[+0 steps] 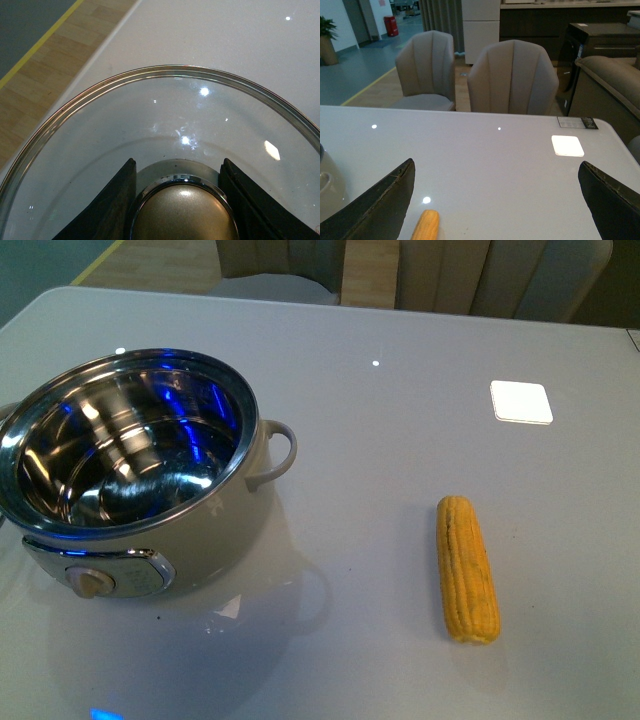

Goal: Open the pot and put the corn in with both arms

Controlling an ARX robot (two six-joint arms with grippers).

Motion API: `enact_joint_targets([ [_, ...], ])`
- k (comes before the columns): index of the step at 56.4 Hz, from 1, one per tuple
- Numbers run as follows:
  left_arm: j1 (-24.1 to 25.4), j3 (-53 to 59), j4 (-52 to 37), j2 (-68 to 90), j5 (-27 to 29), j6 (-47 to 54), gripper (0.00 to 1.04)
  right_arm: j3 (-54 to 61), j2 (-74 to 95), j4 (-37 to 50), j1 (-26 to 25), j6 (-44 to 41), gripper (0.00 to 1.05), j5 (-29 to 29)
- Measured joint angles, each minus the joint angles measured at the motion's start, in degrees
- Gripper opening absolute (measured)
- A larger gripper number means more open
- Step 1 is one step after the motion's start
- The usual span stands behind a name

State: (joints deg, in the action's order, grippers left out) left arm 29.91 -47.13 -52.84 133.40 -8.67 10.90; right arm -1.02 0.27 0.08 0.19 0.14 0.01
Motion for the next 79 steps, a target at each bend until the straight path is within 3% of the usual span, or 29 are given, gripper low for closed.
enact_joint_targets([
  [27, -1.4, -3.5, -3.8, 8.5, 1.3, -1.3, 0.44, 0.0, 0.0, 0.0, 0.0, 0.0, 0.96, 0.0],
  [47, -2.0, -2.8, -4.4, 6.7, 3.1, -0.7, 0.96, 0.0, 0.0, 0.0, 0.0, 0.0, 0.96, 0.0],
  [61, -0.9, 3.8, -0.7, -17.1, 0.5, -2.3, 0.98, 0.0, 0.0, 0.0, 0.0, 0.0, 0.96, 0.0],
  [68, -1.4, 10.2, 6.7, -34.9, -5.2, -6.1, 0.98, 0.0, 0.0, 0.0, 0.0, 0.0, 0.96, 0.0],
  [79, -5.2, 20.8, 21.7, -60.0, -9.4, -9.6, 0.98, 0.0, 0.0, 0.0, 0.0, 0.0, 0.96, 0.0],
])
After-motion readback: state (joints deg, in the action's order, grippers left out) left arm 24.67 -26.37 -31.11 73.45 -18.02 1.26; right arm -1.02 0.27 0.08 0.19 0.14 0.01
